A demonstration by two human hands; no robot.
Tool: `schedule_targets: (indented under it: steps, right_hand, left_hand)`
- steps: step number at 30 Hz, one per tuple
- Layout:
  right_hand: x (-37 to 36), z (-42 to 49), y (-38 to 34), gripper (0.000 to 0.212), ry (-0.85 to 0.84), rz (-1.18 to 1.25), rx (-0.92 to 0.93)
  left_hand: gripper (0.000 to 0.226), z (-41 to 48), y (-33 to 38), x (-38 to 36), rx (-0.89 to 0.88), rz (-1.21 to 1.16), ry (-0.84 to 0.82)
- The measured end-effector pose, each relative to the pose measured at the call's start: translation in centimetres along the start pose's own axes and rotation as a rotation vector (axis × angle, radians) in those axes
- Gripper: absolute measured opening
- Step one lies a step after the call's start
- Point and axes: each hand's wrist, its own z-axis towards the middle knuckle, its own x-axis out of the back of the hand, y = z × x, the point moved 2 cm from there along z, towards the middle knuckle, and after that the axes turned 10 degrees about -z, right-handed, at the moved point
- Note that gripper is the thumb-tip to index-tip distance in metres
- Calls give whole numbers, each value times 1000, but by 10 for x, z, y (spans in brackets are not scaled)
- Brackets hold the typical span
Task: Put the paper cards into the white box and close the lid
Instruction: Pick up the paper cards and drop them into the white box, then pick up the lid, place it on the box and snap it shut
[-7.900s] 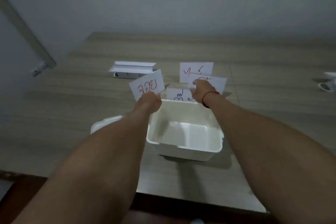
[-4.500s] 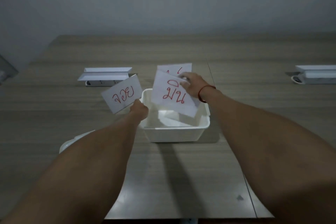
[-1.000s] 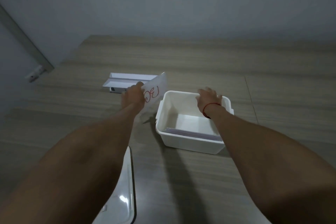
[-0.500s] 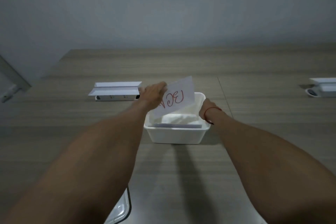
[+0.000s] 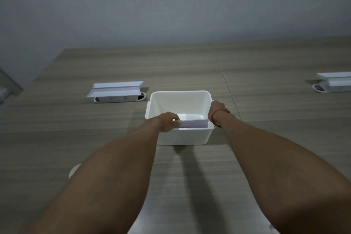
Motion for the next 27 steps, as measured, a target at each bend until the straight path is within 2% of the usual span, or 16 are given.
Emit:
schedule_targets:
  steps: [3,4,6,8,9,12,16,21,27]
  right_hand:
    - [-1,3,1,39,22,5,-23]
    - [-1,4,0,38,31,6,-31]
    - [-1,6,-2,38,36,4,-40]
    - [0,10,-4,42,27,2,-38]
    - [0,11,-5,45,22,2,-38]
    - [2,16,-8,45,18,3,-36]
    - [2,16,-10,43,12,-15,-54]
    - [16,2,-31,44,11,-95,-45]
    - [34,-33,-114,44,36,-65,178]
  left_hand:
    - [42,0,0,4,15,-58,41]
    - [44,0,-1,6,12,-73,128]
    - [39,-1,-6,16,19,-52,428]
    - [37,-2,-16,23,129,-15,652]
    - [41,-1,-22,25,224,-36,665]
    - [54,3,-37,20,418,-228,542]
    - [49,6,-44,23,404,-243,522]
    - [43,-13,-47,44,397,-294,579]
    - [50,-72,-81,87,437,-251,668]
